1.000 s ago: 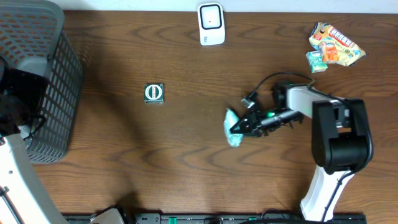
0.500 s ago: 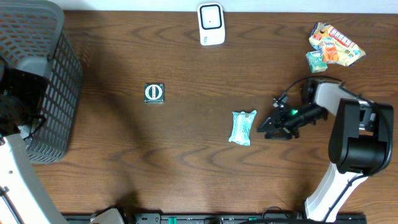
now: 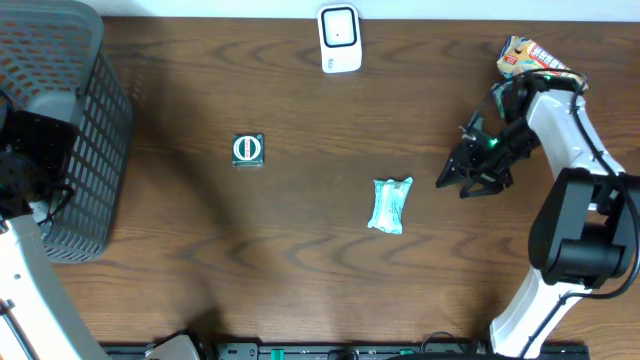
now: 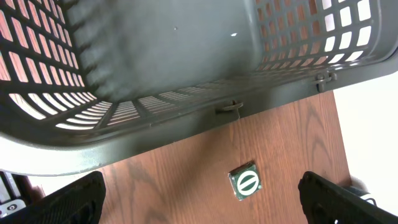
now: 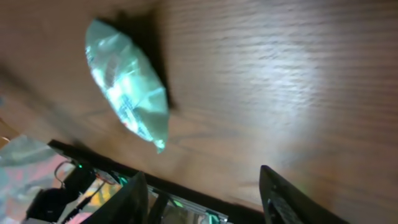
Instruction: Scan the item barcode
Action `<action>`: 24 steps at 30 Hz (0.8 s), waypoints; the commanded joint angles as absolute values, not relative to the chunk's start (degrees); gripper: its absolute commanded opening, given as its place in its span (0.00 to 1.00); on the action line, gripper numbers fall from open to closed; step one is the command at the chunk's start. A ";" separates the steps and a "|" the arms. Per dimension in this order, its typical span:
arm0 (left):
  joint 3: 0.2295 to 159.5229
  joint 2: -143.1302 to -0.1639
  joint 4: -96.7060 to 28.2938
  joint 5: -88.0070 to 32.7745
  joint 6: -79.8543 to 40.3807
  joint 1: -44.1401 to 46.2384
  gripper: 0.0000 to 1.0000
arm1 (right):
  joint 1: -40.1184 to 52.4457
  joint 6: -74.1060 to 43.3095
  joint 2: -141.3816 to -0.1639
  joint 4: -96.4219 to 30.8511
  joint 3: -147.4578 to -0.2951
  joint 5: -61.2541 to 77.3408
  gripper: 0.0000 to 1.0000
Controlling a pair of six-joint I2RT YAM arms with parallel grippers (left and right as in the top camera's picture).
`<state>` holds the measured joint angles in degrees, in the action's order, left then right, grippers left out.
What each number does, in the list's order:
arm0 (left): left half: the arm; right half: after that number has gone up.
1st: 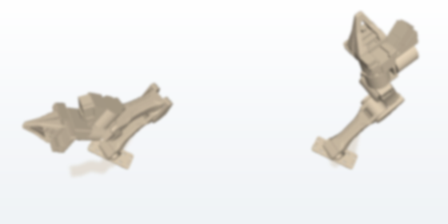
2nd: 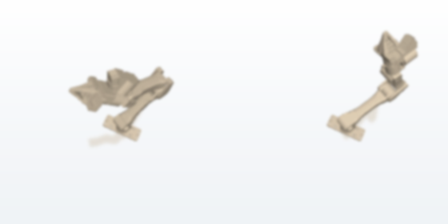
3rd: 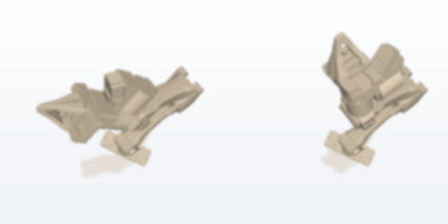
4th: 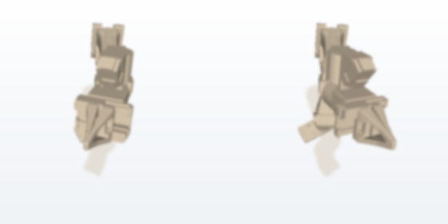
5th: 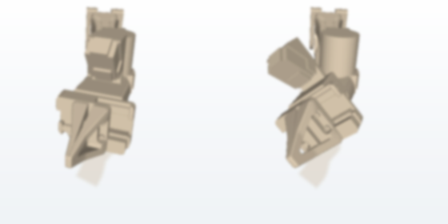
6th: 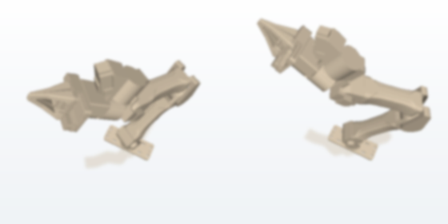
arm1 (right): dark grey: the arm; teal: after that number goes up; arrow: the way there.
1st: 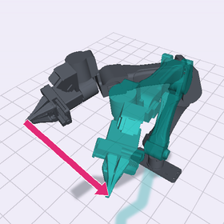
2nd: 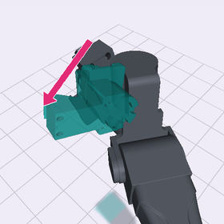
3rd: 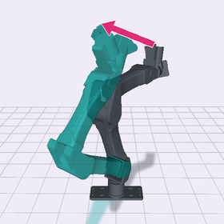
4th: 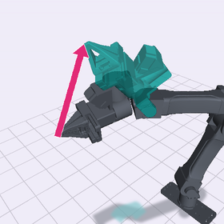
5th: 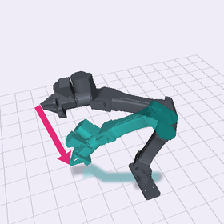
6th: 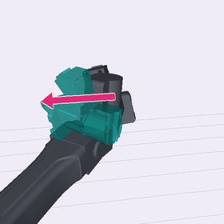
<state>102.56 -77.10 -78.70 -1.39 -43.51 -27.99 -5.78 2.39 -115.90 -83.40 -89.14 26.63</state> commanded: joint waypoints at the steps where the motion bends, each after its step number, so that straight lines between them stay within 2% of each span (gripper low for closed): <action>1: 102.72 -77.12 -78.85 -1.06 -43.59 -28.21 0.98 | -1.19 3.07 -113.51 -82.89 -89.49 26.70 0.63; 3: 102.72 -77.12 -78.85 -1.06 -43.62 -28.21 0.98 | 2.33 3.03 -113.54 -80.36 -88.23 26.65 0.76; 4: 102.72 -77.12 -78.85 -1.06 -43.59 -28.21 0.98 | 3.57 2.50 -113.54 -79.40 -87.79 26.68 0.79; 11: 102.72 -77.12 -78.85 -1.06 -43.59 -28.21 0.98 | 9.17 -2.79 -113.54 -74.15 -87.39 26.68 0.81; 16: 102.72 -77.12 -78.85 -1.06 -43.62 -28.21 0.98 | 11.09 -7.55 -113.54 -69.34 -87.37 27.81 0.78; 17: 102.72 -77.12 -78.85 -1.06 -43.62 -28.21 0.98 | 11.49 -8.54 -113.54 -68.27 -87.39 27.79 0.80; 20: 102.72 -77.10 -78.85 -1.06 -43.62 -28.21 0.98 | 12.40 -10.85 -113.54 -65.10 -87.37 27.81 0.98; 24: 102.72 -77.12 -78.85 -1.06 -43.62 -28.21 0.98 | 13.02 -11.97 -113.54 -63.57 -87.44 28.38 0.99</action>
<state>102.56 -77.10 -78.70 -1.39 -43.51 -27.99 12.32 -8.99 -114.72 -64.05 -87.66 27.14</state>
